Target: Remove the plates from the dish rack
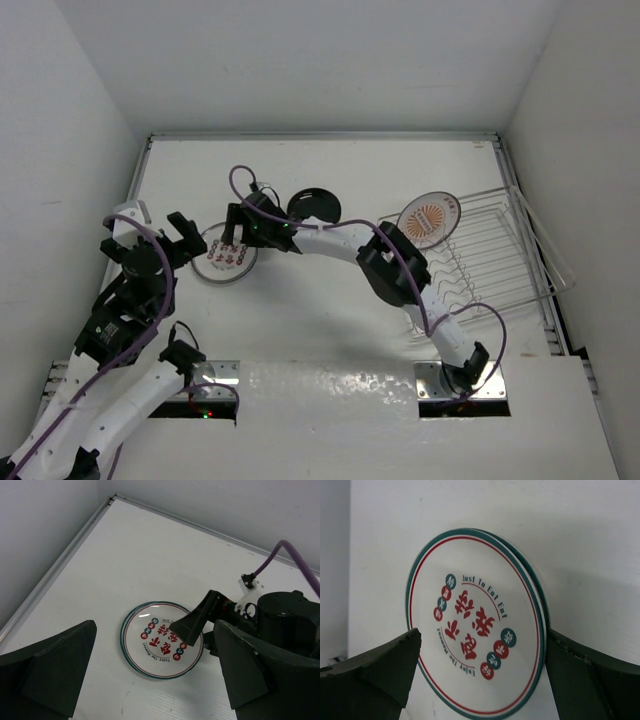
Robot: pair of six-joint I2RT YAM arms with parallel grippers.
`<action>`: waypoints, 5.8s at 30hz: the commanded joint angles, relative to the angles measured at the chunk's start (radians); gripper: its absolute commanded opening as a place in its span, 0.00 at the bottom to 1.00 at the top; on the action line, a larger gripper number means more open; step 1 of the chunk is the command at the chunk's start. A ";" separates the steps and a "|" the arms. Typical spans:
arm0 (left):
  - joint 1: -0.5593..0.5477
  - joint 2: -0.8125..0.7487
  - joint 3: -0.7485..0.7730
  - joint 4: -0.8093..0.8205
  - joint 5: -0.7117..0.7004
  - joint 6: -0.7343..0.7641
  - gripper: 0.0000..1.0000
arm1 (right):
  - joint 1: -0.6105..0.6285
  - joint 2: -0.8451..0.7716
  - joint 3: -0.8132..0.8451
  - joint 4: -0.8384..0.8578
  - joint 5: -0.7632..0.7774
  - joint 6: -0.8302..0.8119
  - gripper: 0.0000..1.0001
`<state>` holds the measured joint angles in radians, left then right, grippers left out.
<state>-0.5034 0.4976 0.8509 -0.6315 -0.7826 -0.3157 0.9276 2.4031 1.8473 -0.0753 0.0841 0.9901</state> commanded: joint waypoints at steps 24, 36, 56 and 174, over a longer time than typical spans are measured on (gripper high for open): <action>-0.128 0.639 -0.052 0.794 0.861 -0.122 1.00 | -0.294 -1.377 -0.801 -0.444 0.284 -0.452 0.99; -0.267 1.407 0.673 0.838 1.235 0.139 0.77 | -0.339 -1.760 -0.632 -0.923 0.533 -0.541 0.99; -0.353 1.783 1.079 0.653 1.068 0.285 0.15 | -0.337 -1.848 -0.660 -0.934 0.476 -0.581 0.99; -0.156 -0.090 -0.003 0.042 -0.050 -0.079 1.00 | 0.010 -0.208 -0.047 -0.221 0.031 -0.283 0.99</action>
<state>-0.6605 0.4084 0.8509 -0.6228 -0.8261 -0.3973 0.9405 2.2921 1.8565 -0.2241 0.0410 0.7612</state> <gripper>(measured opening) 0.999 0.985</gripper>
